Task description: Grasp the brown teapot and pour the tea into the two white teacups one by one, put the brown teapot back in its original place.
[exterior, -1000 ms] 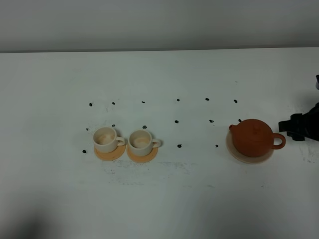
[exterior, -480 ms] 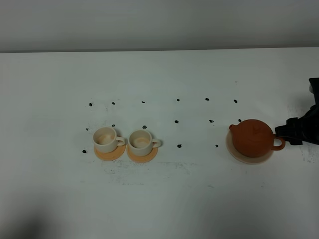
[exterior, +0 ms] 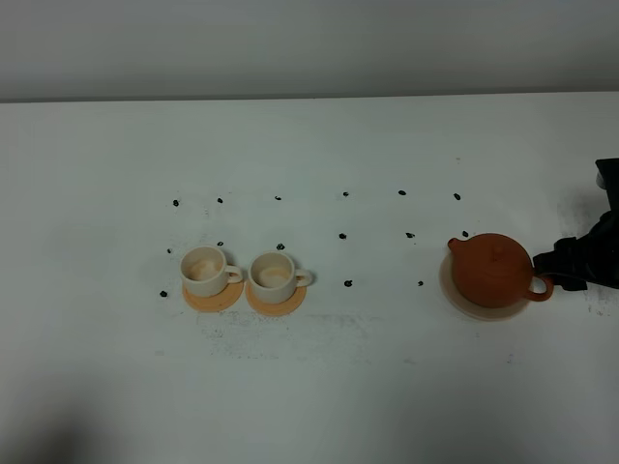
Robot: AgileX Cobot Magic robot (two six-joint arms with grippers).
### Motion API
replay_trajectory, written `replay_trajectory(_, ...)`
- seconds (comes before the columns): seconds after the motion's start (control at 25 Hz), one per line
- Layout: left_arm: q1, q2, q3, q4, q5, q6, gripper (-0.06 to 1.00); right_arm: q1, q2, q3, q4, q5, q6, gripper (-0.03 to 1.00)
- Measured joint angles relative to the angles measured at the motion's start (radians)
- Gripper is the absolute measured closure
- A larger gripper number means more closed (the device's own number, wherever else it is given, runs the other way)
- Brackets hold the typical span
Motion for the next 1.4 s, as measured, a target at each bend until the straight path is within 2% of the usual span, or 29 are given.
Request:
replay_trajectory(0.76,0.000,0.000,0.000,0.000,0.000,0.000,0.63,0.014,0.000,-0.049,0.004,0.140,-0.005,0.41)
replay_trajectory(1.4,0.000,0.000,0.000,0.000,0.000,0.000,0.63,0.014,0.000,-0.049,0.102,0.191,-0.123,0.41)
